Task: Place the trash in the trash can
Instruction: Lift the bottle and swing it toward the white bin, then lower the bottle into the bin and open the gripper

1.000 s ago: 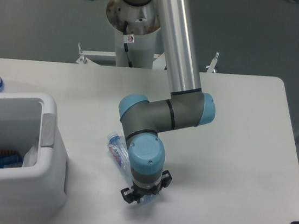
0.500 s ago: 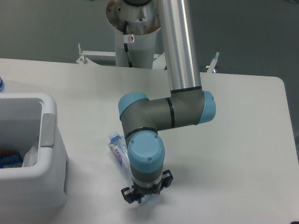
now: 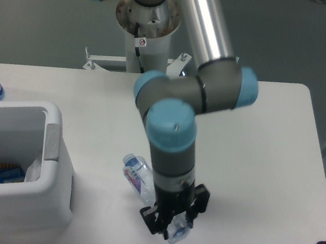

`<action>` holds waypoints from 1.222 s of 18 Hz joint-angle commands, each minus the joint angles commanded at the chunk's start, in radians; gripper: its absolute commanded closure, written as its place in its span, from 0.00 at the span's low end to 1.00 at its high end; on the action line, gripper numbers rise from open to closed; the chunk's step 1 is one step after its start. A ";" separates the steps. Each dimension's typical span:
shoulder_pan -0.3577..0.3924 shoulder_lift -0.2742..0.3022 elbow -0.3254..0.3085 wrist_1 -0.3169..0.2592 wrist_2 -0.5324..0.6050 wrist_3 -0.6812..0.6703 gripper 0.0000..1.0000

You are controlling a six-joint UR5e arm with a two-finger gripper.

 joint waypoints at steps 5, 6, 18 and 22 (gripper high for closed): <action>0.023 0.061 0.020 0.062 -0.069 -0.011 0.41; 0.023 0.072 0.020 0.062 -0.094 -0.012 0.41; -0.038 0.178 0.015 0.062 -0.164 -0.127 0.41; -0.083 0.183 0.006 0.062 -0.164 -0.144 0.41</action>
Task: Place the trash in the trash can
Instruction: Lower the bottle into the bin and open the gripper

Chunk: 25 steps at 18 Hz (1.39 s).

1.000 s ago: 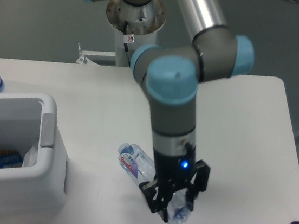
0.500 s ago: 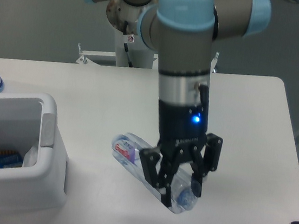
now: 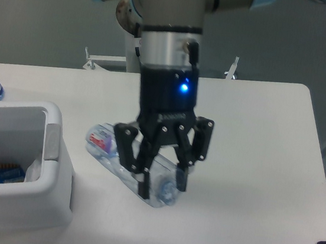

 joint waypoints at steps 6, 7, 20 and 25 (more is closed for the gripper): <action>-0.095 -0.011 -0.014 0.000 0.000 -0.005 0.40; -0.109 -0.011 -0.020 0.000 0.000 -0.005 0.40; -0.184 -0.037 -0.052 0.002 0.000 0.008 0.00; -0.174 -0.009 -0.046 0.000 0.023 0.093 0.00</action>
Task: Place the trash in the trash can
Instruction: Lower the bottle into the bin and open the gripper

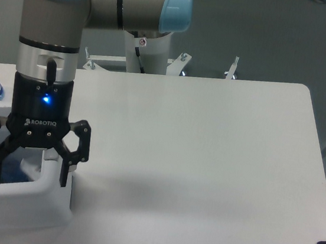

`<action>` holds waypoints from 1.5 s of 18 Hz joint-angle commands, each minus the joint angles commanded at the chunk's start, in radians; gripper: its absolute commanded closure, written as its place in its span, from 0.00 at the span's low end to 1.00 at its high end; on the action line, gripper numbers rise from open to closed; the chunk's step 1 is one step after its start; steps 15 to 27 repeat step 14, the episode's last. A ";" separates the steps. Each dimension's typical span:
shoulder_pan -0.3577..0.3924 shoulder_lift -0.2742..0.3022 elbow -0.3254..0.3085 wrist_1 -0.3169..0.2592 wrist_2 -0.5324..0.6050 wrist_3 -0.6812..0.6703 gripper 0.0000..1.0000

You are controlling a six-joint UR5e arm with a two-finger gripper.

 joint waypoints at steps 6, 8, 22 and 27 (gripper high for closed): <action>0.077 0.055 -0.005 -0.008 0.138 0.253 0.00; 0.086 0.072 -0.014 -0.015 0.167 0.404 0.00; 0.135 0.075 -0.017 -0.113 0.252 0.555 0.00; 0.135 0.075 -0.017 -0.113 0.252 0.555 0.00</action>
